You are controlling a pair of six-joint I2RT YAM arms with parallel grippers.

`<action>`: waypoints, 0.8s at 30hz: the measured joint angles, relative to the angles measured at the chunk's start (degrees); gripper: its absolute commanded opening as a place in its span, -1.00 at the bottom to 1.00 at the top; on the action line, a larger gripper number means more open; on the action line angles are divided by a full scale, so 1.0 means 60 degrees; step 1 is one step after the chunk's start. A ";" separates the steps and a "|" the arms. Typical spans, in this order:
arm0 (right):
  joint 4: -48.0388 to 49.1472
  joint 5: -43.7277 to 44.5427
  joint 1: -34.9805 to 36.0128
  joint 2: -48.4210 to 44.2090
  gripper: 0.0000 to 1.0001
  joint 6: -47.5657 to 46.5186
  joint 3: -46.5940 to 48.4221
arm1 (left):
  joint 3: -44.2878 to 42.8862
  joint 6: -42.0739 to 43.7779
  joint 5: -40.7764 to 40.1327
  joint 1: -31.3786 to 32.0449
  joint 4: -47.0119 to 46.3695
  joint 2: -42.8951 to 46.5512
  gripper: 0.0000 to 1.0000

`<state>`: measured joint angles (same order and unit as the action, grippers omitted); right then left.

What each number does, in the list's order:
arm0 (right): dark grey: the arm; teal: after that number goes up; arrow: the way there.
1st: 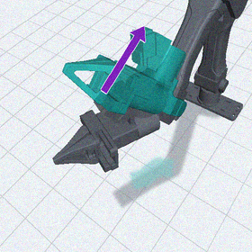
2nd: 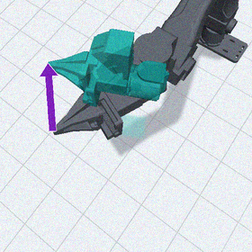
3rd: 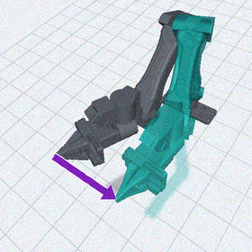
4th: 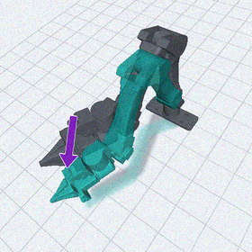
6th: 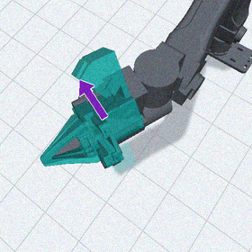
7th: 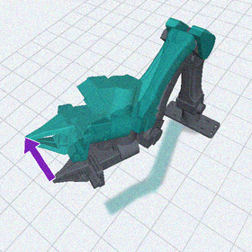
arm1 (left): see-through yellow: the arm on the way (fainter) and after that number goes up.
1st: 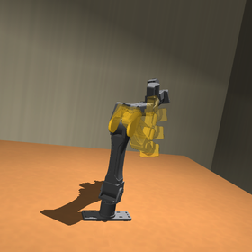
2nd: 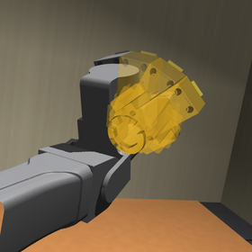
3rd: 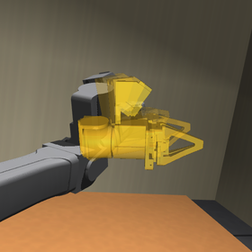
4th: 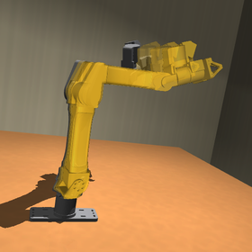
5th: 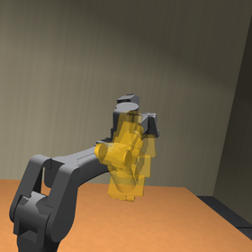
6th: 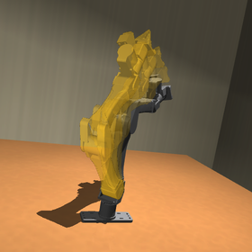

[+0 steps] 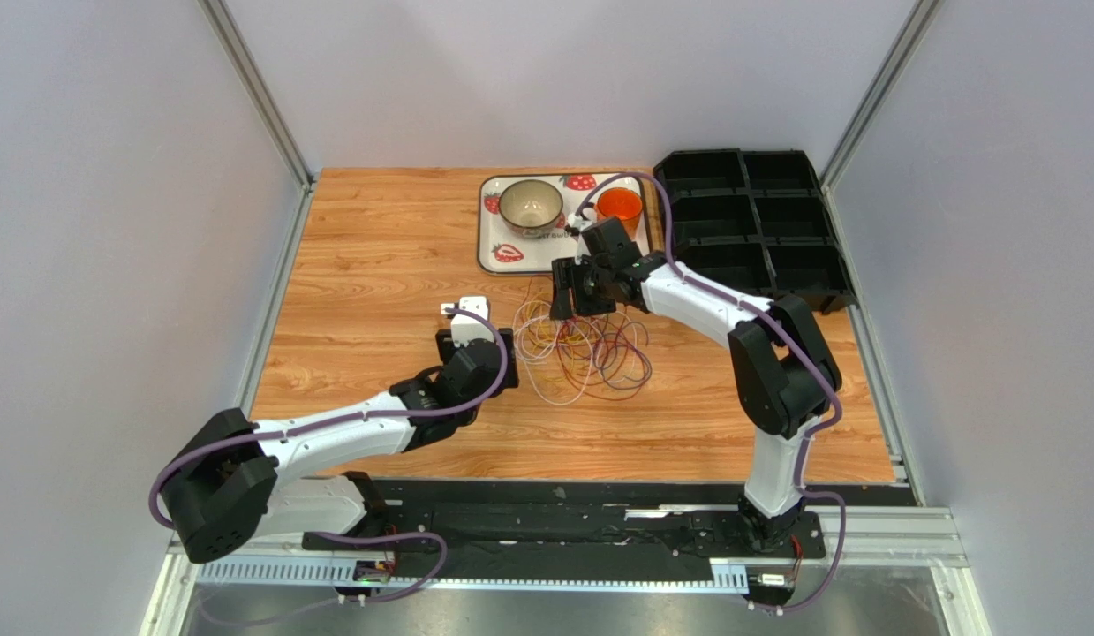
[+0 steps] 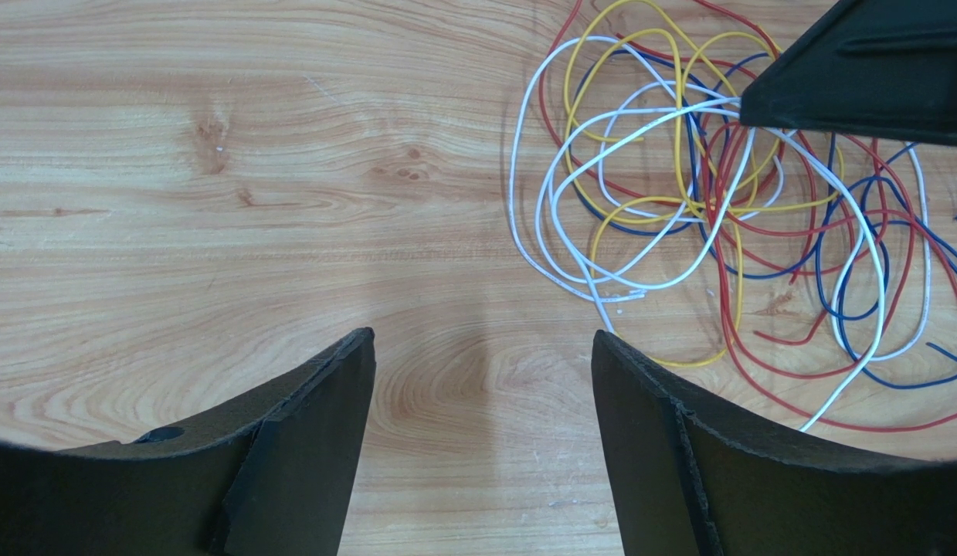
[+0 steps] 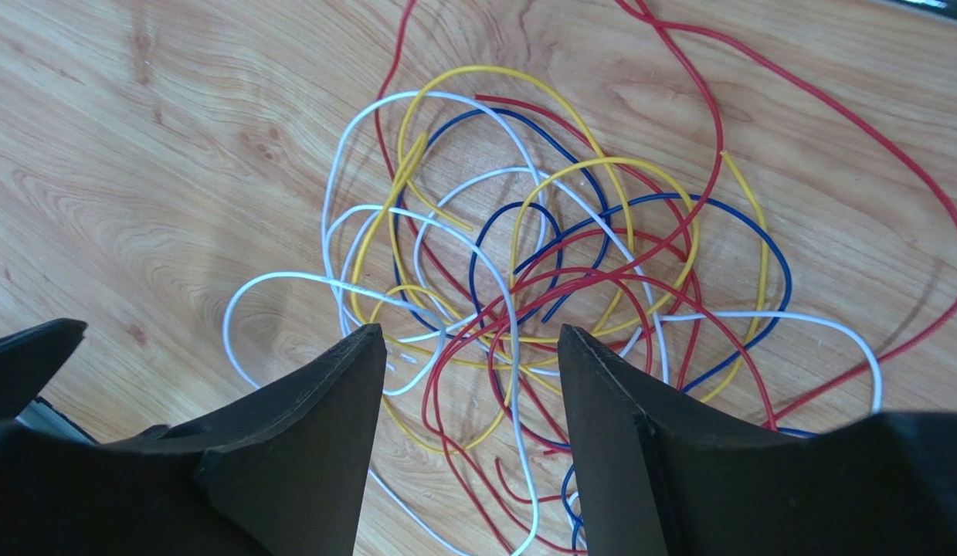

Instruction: Untangle the cables

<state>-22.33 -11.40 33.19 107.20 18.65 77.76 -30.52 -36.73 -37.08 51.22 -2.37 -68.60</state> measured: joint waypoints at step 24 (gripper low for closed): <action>0.0011 -0.0463 0.0000 0.0736 -0.87 0.0164 0.0157 | -0.0157 0.0007 0.0026 -0.0004 0.0004 -0.0178 0.52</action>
<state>-22.26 -14.17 33.19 111.61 19.64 78.70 -31.46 -36.69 -36.93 51.20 -2.35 -69.67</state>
